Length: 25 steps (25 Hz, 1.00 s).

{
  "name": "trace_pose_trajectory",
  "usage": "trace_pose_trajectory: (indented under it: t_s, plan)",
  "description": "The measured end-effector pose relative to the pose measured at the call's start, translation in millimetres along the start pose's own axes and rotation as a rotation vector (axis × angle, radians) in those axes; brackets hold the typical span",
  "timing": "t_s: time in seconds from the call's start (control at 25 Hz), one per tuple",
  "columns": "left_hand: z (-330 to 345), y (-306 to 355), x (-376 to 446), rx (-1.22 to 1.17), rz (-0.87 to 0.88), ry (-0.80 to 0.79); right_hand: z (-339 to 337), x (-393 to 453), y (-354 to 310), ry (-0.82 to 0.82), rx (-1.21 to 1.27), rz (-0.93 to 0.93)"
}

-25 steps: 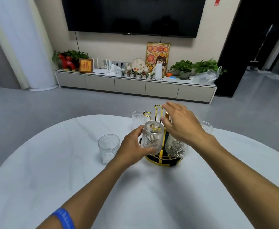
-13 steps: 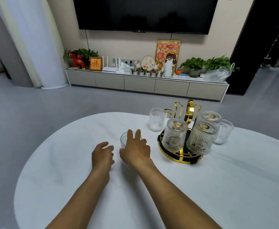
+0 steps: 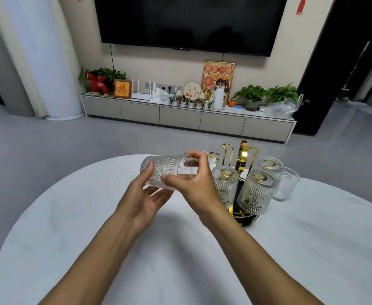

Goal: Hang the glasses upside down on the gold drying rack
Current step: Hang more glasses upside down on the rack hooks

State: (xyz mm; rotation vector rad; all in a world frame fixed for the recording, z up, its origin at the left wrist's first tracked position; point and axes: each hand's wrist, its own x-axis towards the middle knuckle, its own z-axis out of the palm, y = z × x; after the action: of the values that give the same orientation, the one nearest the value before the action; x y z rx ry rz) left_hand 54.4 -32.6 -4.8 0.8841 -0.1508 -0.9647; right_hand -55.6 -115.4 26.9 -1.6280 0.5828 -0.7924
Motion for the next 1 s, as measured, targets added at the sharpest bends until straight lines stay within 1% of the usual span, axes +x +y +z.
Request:
trace_pose_trajectory:
  t_s: [0.08, 0.12, 0.16, 0.2, 0.24, 0.28, 0.32, 0.36, 0.44, 0.48, 0.56, 0.64, 1.0]
  plan:
    - [18, 9, 2, -0.025, 0.060, -0.030, -26, 9, -16, -0.075, -0.129, -0.041]
    - [29, 17, 7, 0.015, 0.108, -0.045, -45, 17, -24, -0.060, -0.200, -0.087]
    - [41, 25, 14, 0.097, 0.162, -0.051, -66, 27, -30, 0.011, -0.301, -0.144]
    - [56, 32, 23, 0.221, 0.226, -0.043, -89, 39, -34, 0.118, -0.463, -0.194]
    - [73, 38, 33, 0.365, 0.293, -0.024, -110, 51, -37, 0.213, -0.678, -0.218]
    - [90, 41, 43, 0.505, 0.351, 0.003, -128, 61, -35, 0.258, -0.879, -0.206]
    - [105, 41, 53, 0.633, 0.393, 0.028, -140, 68, -31, 0.240, -1.026, -0.168]
    - [117, 38, 63, 0.744, 0.422, 0.042, -148, 72, -25, 0.178, -1.111, -0.135]
    - [131, 28, 82, 0.922, 0.448, 0.041, -153, 75, -11, 0.059, -1.149, -0.123]
    - [134, 21, 90, 0.990, 0.451, 0.031, -155, 76, -6, 0.038, -1.131, -0.135]
    - [134, 10, 103, 1.098, 0.463, 0.017, -156, 78, 0, 0.059, -1.107, -0.163]
    - [131, 2, 111, 1.176, 0.468, 0.018, -156, 79, 2, 0.086, -1.138, -0.190]
    - [124, -18, 122, 1.425, 0.442, -0.044, -160, 77, -1, 0.070, -1.149, -0.233]
